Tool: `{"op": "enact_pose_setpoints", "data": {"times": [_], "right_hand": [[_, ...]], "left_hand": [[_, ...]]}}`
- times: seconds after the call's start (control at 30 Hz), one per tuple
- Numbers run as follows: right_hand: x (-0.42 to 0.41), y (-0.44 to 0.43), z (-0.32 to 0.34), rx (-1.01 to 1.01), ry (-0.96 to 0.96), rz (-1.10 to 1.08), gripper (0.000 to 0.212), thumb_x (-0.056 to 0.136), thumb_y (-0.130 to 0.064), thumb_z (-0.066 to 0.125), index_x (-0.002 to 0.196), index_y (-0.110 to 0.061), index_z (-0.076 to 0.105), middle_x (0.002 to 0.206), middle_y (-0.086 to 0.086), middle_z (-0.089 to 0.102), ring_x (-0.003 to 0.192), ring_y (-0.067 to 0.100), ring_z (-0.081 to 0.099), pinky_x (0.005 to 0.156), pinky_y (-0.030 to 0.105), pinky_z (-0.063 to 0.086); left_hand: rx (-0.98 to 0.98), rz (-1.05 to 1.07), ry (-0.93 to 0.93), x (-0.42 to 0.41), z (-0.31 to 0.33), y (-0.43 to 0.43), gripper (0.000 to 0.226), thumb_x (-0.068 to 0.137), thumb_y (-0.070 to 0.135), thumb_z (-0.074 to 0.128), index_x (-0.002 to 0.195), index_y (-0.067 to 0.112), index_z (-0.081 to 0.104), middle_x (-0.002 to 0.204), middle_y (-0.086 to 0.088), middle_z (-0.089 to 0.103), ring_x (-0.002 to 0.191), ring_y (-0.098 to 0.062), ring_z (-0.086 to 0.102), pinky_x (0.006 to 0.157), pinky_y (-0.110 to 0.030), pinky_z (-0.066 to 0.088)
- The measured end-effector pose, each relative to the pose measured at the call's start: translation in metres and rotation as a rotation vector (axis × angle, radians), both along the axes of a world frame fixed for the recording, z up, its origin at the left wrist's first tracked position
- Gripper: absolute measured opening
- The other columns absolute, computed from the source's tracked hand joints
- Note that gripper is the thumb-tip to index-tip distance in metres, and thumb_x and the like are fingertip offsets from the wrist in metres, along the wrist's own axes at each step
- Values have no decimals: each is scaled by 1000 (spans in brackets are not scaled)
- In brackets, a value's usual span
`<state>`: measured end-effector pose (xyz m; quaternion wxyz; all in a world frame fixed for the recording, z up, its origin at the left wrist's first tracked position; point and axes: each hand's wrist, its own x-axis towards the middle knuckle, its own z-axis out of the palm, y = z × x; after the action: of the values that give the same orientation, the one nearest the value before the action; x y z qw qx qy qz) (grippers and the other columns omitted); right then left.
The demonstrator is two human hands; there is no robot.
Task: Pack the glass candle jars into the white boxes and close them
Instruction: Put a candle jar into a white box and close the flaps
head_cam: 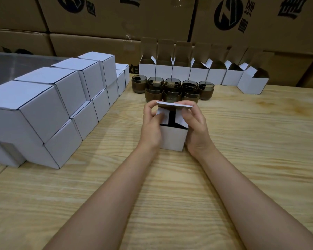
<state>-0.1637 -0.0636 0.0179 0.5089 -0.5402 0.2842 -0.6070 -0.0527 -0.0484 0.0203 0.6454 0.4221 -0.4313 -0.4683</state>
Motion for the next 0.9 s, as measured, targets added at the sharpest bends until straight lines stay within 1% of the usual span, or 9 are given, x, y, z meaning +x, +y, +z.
{"op": "enact_pose_setpoints", "data": {"times": [0.07, 0.13, 0.17, 0.33, 0.43, 0.5, 0.7, 0.77, 0.9], "right_hand": [[0, 2, 2, 19, 26, 19, 61, 65, -58, 75, 98, -11, 55, 95, -4, 59, 93, 22, 54, 81, 38, 44], [3, 4, 3, 38, 55, 12, 77, 51, -75, 73, 95, -15, 55, 104, -6, 56, 102, 24, 51, 87, 43, 43], [3, 4, 2, 36, 80, -2, 75, 49, -74, 74, 94, -17, 55, 108, -6, 54, 105, 22, 51, 89, 43, 43], [-6, 3, -3, -31, 187, -6, 30, 69, -31, 67, 94, -19, 56, 117, 1, 52, 107, 11, 51, 85, 27, 45], [-10, 4, -2, -76, 286, -21, 19, 74, -16, 61, 92, -20, 56, 122, 5, 50, 112, 6, 50, 83, 17, 45], [-11, 4, -1, -91, 313, -17, 20, 74, -13, 61, 91, -19, 55, 123, 7, 49, 107, -3, 52, 80, 13, 44], [-12, 4, -1, -103, 308, -19, 19, 73, -10, 60, 90, -18, 54, 123, 9, 48, 101, -10, 53, 81, 11, 43], [-12, 4, -2, -111, 324, -14, 20, 73, -10, 59, 90, -19, 53, 123, 8, 48, 103, -7, 52, 82, 12, 42], [-16, 2, -4, -104, 359, 27, 18, 72, -15, 61, 89, -19, 54, 125, 6, 47, 115, 14, 47, 86, 20, 42]], "left_hand": [[-4, 12, 2, -2, -1, 0, 21, 99, 14, 39, 98, 31, 51, 86, -1, 60, 66, -8, 58, 49, -16, 45], [-10, 53, -21, -2, -2, -2, 21, 100, 18, 40, 91, 33, 51, 84, 5, 59, 65, -4, 57, 51, -16, 45], [-21, 72, -34, -2, -3, -2, 22, 101, 19, 39, 90, 34, 51, 84, 8, 58, 66, -2, 56, 53, -16, 45], [-55, 120, -113, -2, -6, -2, 31, 105, 29, 22, 93, 31, 50, 92, 12, 55, 72, 9, 54, 62, -12, 46], [-5, 55, -31, -1, -6, -2, 36, 104, 41, 20, 96, 25, 51, 103, -3, 59, 91, -17, 56, 79, -38, 48], [-10, 18, 7, 0, -5, 0, 39, 99, 50, 23, 97, 21, 50, 107, -9, 57, 94, -25, 54, 81, -45, 45], [-71, 10, 9, -1, -6, 1, 37, 86, 48, 38, 102, 16, 45, 92, 12, 53, 86, -8, 52, 77, -31, 44], [-55, 9, -9, 0, -6, 0, 31, 81, 46, 40, 99, 21, 47, 91, 13, 52, 80, -3, 52, 71, -27, 44], [-22, -2, -9, 1, -8, 1, 21, 76, 36, 43, 95, 29, 49, 92, 11, 52, 75, -3, 53, 62, -25, 45]]}}
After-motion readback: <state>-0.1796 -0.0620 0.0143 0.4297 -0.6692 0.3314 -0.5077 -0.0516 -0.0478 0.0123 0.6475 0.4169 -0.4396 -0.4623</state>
